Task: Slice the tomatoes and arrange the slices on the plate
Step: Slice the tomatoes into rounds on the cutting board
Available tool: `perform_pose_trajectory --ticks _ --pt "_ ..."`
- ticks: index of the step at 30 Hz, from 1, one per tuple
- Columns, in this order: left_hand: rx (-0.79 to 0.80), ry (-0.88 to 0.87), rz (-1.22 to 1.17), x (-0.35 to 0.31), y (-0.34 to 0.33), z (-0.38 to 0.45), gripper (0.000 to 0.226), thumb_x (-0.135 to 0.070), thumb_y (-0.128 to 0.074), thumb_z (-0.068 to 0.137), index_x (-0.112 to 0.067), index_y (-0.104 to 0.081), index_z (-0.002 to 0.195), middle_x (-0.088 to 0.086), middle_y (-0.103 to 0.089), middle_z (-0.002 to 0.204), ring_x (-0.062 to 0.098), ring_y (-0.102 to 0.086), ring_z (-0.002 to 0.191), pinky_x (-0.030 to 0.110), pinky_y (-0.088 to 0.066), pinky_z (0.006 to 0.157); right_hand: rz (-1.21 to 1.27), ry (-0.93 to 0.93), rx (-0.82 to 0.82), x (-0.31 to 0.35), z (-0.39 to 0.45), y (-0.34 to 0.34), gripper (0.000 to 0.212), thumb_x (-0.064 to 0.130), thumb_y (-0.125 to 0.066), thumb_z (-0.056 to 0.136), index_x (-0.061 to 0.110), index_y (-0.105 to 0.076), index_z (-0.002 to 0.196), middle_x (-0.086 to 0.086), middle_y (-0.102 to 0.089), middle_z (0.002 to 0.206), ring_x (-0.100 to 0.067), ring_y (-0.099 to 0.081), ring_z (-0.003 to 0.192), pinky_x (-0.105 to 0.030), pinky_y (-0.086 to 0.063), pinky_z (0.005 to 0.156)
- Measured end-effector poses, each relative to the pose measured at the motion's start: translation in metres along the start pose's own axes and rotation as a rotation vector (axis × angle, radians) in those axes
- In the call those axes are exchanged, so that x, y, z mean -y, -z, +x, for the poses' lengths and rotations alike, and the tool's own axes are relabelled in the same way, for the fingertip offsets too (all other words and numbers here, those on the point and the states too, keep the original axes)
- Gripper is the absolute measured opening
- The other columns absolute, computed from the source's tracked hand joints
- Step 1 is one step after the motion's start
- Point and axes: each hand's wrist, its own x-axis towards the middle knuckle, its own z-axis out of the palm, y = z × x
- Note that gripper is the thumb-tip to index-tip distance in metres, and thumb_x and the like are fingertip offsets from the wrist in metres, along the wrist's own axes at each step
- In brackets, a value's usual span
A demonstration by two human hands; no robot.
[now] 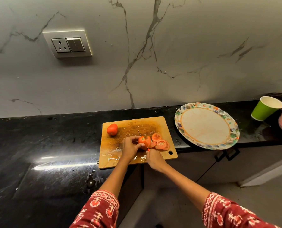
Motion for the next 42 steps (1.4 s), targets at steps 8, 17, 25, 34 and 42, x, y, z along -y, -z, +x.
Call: perform_pose_trajectory --ticks 8,17,25,34,42 --pt "0.012 -0.002 -0.012 0.003 0.001 0.003 0.034 -0.006 -0.076 0.071 -0.001 -0.067 0.104 0.012 -0.067 0.106 0.015 -0.059 0.097 0.015 -0.041 0.078 -0.081 -0.083 0.044 -0.021 -0.015 -0.012 0.034 0.025 -0.030 0.101 0.003 -0.053 0.113 -0.020 -0.058 0.118 -0.038 -0.053 0.112 -0.036 -0.042 0.088" --pt "0.012 0.023 0.038 0.011 -0.002 0.006 0.035 -0.012 -0.076 0.072 -0.009 -0.067 0.106 0.008 -0.064 0.111 0.021 -0.057 0.106 0.027 -0.045 0.085 -0.039 -0.093 0.048 -0.004 -0.009 -0.005 0.036 0.023 -0.031 0.100 0.000 -0.057 0.109 -0.021 -0.059 0.118 -0.037 -0.055 0.111 -0.038 -0.045 0.089" --pt "0.038 0.012 0.073 0.013 0.000 0.010 0.034 -0.009 -0.070 0.078 -0.005 -0.064 0.112 0.011 -0.063 0.115 0.022 -0.057 0.106 0.023 -0.045 0.083 -0.272 -0.070 0.001 -0.024 -0.052 -0.003 0.036 0.027 -0.027 0.102 0.006 -0.050 0.120 -0.014 -0.057 0.122 -0.031 -0.055 0.114 -0.038 -0.043 0.089" --pt "0.131 0.031 0.061 0.026 0.011 0.002 0.043 -0.012 -0.080 0.068 -0.014 -0.056 0.103 0.009 -0.057 0.117 0.018 -0.057 0.102 0.019 -0.047 0.079 -0.398 0.016 -0.072 -0.023 -0.050 0.000 0.029 0.023 -0.026 0.102 0.009 -0.048 0.115 -0.011 -0.063 0.115 -0.028 -0.061 0.108 -0.037 -0.047 0.085" --pt "0.054 -0.011 0.118 0.025 0.000 -0.009 0.062 -0.030 -0.085 0.059 -0.012 -0.057 0.111 0.005 -0.059 0.112 0.018 -0.053 0.105 0.025 -0.045 0.084 -0.435 0.026 -0.080 -0.024 -0.048 0.003 0.023 0.017 -0.029 0.101 0.008 -0.047 0.113 -0.012 -0.064 0.112 -0.029 -0.062 0.105 -0.038 -0.048 0.082"
